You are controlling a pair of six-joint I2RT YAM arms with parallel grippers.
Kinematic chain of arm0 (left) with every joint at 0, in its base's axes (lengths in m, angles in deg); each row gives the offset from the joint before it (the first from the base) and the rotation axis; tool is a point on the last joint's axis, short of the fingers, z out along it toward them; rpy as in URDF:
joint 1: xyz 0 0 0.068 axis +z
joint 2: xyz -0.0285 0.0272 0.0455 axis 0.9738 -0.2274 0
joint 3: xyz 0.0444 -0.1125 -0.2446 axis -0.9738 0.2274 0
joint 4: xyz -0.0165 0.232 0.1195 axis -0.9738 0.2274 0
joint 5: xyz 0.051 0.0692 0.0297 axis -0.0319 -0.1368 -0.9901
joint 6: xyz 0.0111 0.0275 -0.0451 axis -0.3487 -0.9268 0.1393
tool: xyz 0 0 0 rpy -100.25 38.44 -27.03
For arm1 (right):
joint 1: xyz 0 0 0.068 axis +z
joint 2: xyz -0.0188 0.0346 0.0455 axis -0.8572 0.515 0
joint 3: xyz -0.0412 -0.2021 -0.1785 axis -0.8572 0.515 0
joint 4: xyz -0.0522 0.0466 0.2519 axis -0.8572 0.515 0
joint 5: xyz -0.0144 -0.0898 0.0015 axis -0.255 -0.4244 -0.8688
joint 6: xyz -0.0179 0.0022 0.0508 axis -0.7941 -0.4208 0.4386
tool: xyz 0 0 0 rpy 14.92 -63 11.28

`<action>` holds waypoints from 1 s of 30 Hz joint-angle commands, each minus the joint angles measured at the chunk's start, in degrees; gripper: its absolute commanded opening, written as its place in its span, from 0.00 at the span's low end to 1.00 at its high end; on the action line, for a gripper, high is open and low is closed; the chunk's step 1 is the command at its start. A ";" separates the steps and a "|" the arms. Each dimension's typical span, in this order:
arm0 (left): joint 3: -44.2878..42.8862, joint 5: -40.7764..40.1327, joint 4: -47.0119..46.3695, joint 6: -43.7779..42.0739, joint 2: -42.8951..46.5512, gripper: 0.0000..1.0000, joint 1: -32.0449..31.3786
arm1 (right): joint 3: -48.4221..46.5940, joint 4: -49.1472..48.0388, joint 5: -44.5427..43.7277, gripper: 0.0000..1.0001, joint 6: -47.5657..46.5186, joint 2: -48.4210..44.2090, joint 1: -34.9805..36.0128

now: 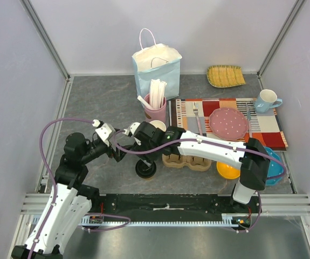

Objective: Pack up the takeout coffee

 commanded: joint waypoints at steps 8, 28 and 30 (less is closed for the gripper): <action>-0.11 2.79 0.48 0.09 -0.72 0.90 0.24 | -0.87 -3.82 4.57 0.60 0.23 -5.79 0.03; 0.51 1.65 -3.30 1.23 -0.98 0.89 0.24 | -2.95 -3.75 4.67 0.66 0.68 -2.45 -0.41; 0.33 0.51 -3.92 1.66 -0.72 0.89 0.15 | -3.74 -2.87 4.75 0.69 0.59 -3.77 -0.33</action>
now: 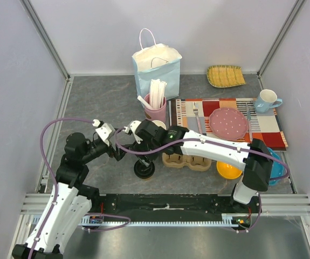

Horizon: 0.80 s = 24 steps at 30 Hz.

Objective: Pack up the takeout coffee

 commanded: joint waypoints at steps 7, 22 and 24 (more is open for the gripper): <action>-4.92 -7.86 -1.61 3.32 -5.67 0.88 -0.02 | -5.88 0.15 0.21 0.80 -1.22 -8.13 -5.13; -49.74 -3.75 7.89 -9.68 -46.62 0.77 -1.33 | -0.08 -0.55 3.72 0.84 -6.85 -20.08 -30.88; -55.87 -4.98 9.46 -11.52 -50.58 0.79 -2.21 | 0.62 -0.64 5.47 0.85 -7.55 -20.35 -33.34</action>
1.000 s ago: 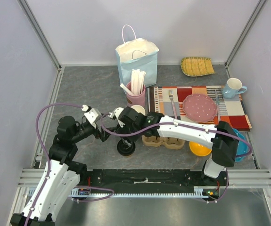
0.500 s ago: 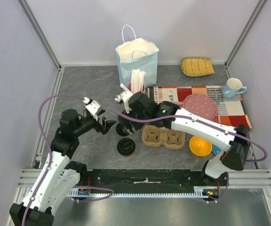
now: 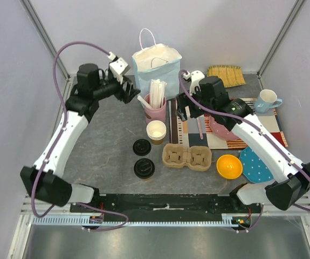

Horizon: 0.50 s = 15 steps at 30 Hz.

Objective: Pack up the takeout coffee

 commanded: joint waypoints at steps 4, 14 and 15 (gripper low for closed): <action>-19.77 -3.40 5.55 -11.51 -18.14 0.79 -3.54 | 2.21 -2.04 6.04 0.85 -3.38 -1.29 -6.22; -39.55 -8.59 7.75 -20.75 -36.88 0.82 -3.45 | 2.73 -2.84 10.17 0.85 -4.61 1.52 -9.91; -40.70 -9.29 7.84 -20.58 -37.86 0.82 -3.37 | 2.82 -3.01 10.87 0.85 -4.87 1.96 -10.09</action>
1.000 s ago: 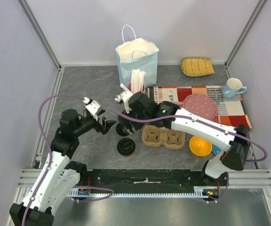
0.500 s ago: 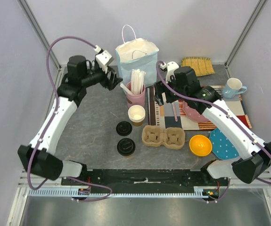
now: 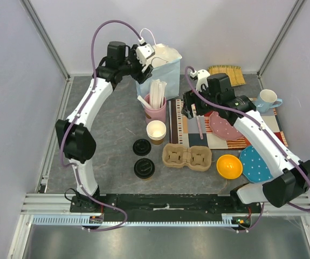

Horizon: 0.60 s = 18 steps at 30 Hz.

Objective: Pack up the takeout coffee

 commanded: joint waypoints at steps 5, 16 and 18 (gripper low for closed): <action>-10.50 -2.21 1.85 -5.17 -8.34 0.76 0.94 | 1.18 -3.03 3.51 0.85 -1.60 1.20 -1.87; -9.54 4.47 6.69 -5.52 -6.68 0.07 2.88 | 2.94 -5.32 4.30 0.85 1.47 0.85 -2.58; -9.19 3.34 6.60 -5.17 -5.54 0.02 2.88 | 3.21 -5.84 4.83 0.85 2.70 0.93 -2.58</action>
